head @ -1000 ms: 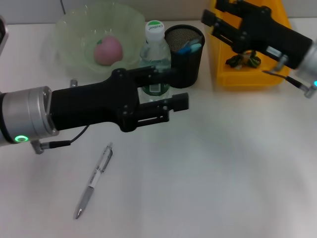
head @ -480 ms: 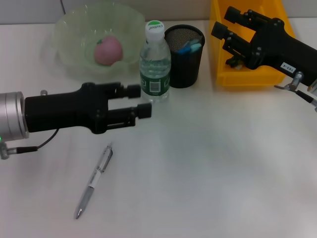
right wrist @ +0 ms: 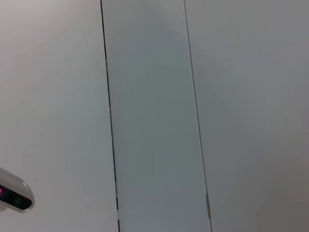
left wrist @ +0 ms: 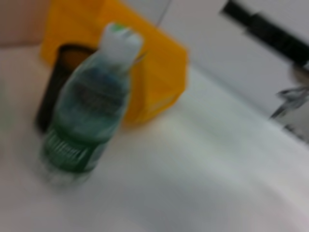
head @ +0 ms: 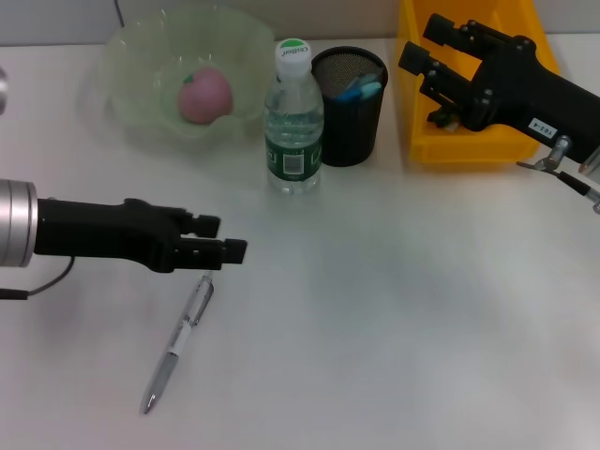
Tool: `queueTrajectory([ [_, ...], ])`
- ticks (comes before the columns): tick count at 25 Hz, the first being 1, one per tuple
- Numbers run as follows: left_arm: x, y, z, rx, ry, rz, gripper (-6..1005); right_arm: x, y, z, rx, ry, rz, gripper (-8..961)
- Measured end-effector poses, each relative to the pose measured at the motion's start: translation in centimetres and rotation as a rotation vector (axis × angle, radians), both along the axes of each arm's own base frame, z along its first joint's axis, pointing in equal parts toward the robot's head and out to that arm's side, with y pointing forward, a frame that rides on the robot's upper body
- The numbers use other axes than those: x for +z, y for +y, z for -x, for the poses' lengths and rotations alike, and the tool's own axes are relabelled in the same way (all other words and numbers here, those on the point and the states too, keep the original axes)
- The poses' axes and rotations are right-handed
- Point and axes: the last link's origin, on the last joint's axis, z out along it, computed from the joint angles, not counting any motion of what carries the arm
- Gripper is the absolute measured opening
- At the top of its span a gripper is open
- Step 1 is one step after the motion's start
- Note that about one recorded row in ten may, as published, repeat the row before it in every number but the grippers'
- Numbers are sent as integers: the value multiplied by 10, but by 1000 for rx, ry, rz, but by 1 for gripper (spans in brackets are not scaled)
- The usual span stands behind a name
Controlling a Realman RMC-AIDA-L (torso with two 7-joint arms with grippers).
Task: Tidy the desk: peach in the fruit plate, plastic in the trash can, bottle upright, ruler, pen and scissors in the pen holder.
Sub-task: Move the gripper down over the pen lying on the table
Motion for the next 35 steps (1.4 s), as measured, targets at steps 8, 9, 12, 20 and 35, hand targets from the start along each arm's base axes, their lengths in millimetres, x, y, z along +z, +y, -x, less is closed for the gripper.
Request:
queueTrajectory([
  [8,-1,11,-13,125,231,79,629,-2,5,1,-16,-13,-4,485],
  [9,-2,12,-13,124,235,83,628,-3,5,1,-13,-15,-1,485],
  [12,-4,13,-14,123,236,89,628,-3,5,1,-13,-15,0,485],
  [20,-3,16,-13,132,249,76,628,-4,6,3,-11,-14,3,486],
  [35,-11,26,-3,186,337,77,630,-5,6,1,-24,-8,4,485],
])
